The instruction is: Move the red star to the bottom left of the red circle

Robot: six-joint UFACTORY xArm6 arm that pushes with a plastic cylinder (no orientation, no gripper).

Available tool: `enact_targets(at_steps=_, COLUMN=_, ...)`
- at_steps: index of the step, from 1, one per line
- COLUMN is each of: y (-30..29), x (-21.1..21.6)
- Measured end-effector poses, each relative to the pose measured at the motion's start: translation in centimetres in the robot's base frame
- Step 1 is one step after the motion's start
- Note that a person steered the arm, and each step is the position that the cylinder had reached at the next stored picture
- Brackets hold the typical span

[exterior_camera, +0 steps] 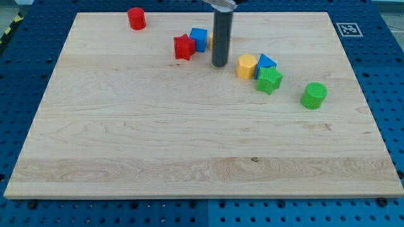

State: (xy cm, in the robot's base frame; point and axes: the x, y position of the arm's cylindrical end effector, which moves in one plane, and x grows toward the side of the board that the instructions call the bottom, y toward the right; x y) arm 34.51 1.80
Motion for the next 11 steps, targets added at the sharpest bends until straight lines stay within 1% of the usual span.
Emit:
enact_targets(at_steps=1, y=-4.4, x=-2.9)
enact_targets(at_steps=2, y=-9.3, x=-4.9)
enact_targets(at_steps=3, y=-12.6, x=-5.6)
enact_targets(at_steps=4, y=-12.6, x=-5.6)
enact_targets(at_steps=5, y=-10.5, x=-4.9)
enact_targets(at_steps=7, y=-10.3, x=-1.1)
enact_targets(at_steps=8, y=-12.4, x=-1.8)
enact_targets(at_steps=10, y=-17.8, x=-7.1)
enact_targets(at_steps=11, y=-17.4, x=-7.6)
